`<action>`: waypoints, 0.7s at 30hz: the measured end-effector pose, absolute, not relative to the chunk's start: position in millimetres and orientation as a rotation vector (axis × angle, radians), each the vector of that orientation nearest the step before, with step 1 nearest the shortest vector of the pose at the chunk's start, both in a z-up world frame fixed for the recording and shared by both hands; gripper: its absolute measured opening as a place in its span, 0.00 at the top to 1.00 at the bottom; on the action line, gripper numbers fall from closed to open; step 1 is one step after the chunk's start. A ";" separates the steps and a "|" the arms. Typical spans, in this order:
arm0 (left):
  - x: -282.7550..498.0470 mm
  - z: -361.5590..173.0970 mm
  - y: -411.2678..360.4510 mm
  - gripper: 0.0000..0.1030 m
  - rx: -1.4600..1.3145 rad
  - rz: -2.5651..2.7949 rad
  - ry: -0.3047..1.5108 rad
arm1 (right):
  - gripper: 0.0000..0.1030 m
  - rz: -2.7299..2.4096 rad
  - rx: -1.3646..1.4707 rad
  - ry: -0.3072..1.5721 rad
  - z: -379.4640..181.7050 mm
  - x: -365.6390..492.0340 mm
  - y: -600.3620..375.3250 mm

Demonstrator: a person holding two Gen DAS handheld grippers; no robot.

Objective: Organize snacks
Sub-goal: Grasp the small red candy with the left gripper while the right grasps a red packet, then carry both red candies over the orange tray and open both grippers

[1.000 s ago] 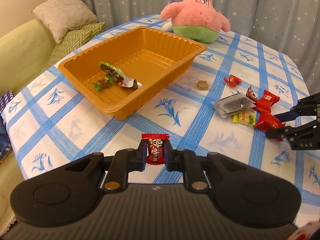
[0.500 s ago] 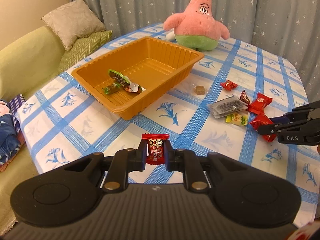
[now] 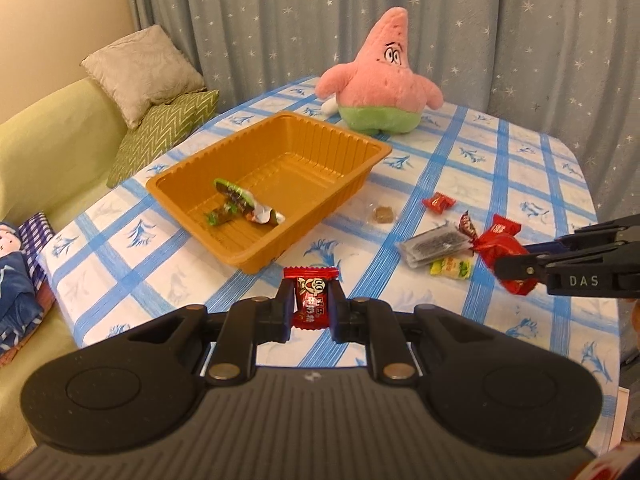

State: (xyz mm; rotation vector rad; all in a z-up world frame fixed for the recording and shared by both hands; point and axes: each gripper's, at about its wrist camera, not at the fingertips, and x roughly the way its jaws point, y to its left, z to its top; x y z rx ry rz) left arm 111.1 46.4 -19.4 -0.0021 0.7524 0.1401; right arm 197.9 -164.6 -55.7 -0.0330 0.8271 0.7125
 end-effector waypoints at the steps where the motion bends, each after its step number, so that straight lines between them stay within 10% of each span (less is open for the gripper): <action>1: 113.9 -19.1 47.7 0.85 -0.004 0.131 0.752 | 0.76 0.717 -0.025 0.821 -52.3 197.8 -160.9; 21: 218.5 -13.9 112.3 0.85 -0.050 0.049 0.728 | 0.76 0.736 0.071 0.779 -17.0 273.9 -63.0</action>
